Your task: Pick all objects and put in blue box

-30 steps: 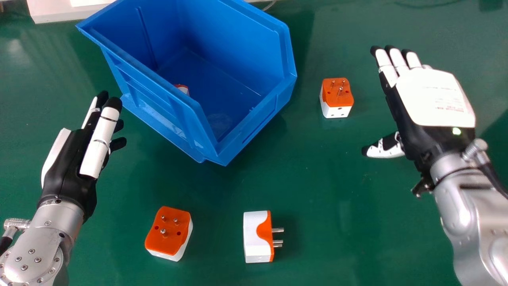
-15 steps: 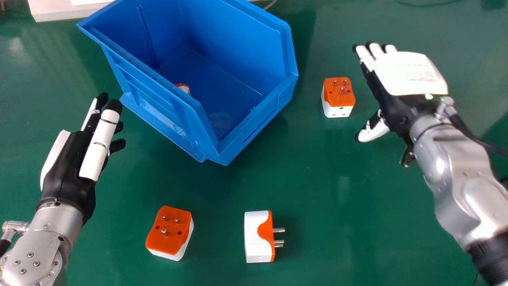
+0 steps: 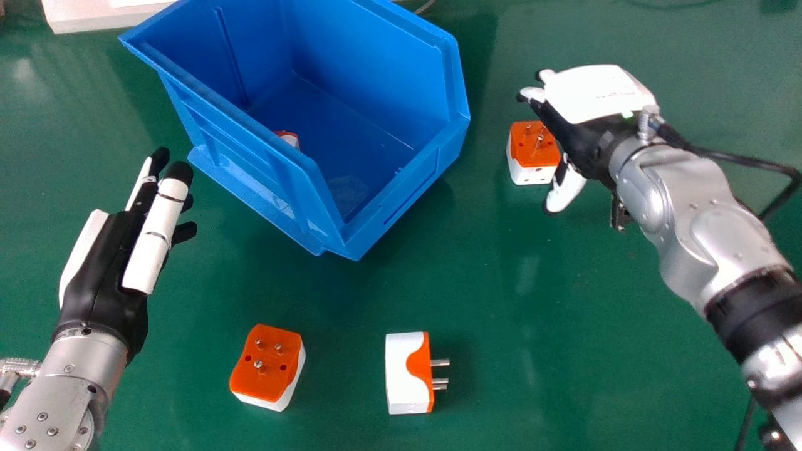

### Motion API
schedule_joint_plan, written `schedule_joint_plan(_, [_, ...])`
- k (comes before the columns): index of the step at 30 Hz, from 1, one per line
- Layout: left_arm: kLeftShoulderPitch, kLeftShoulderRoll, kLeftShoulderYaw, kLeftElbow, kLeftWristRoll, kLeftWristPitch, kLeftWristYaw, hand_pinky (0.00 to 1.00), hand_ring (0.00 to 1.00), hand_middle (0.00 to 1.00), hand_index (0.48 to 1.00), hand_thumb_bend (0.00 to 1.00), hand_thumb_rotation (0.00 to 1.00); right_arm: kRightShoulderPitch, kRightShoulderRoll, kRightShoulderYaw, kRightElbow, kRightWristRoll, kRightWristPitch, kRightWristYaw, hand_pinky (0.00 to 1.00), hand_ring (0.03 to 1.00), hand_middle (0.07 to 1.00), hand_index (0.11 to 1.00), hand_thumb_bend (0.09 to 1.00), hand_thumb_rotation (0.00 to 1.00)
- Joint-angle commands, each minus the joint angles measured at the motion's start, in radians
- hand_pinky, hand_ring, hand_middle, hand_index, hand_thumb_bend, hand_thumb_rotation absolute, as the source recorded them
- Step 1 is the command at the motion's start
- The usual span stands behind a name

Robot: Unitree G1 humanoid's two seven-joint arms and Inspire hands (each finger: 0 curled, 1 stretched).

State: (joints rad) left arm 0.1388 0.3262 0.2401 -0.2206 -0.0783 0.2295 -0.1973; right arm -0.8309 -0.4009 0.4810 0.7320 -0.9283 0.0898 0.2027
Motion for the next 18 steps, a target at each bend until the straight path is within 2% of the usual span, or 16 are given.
schedule_joint_plan(1, [0.011,0.001,0.000,-0.036,0.004,-0.007,0.002,0.89,0.95,0.97,1.000,0.50,1.00,-0.060,0.005,0.007,0.038,0.015,-0.013,-0.011,0.89,0.970,0.989,0.895,0.575,0.10])
schedule_joint_plan(7, [0.029,-0.002,-0.001,-0.055,0.004,-0.007,0.004,0.89,0.95,0.97,1.000,0.50,1.00,-0.113,0.017,0.038,0.140,0.029,-0.056,-0.040,0.89,0.969,0.981,0.884,0.550,0.10])
schedule_joint_plan(10, [0.038,-0.004,-0.001,-0.066,0.002,-0.005,0.004,0.89,0.95,0.97,1.000,0.50,1.00,-0.128,0.020,0.049,0.169,0.033,-0.068,-0.053,0.88,0.966,0.973,0.879,0.503,0.05])
schedule_joint_plan(18, [0.072,-0.007,0.009,-0.113,-0.008,0.009,0.001,0.89,0.94,0.97,1.000,0.50,1.00,-0.165,0.041,0.069,0.246,0.044,-0.086,-0.073,0.85,0.949,0.954,0.864,0.478,0.01])
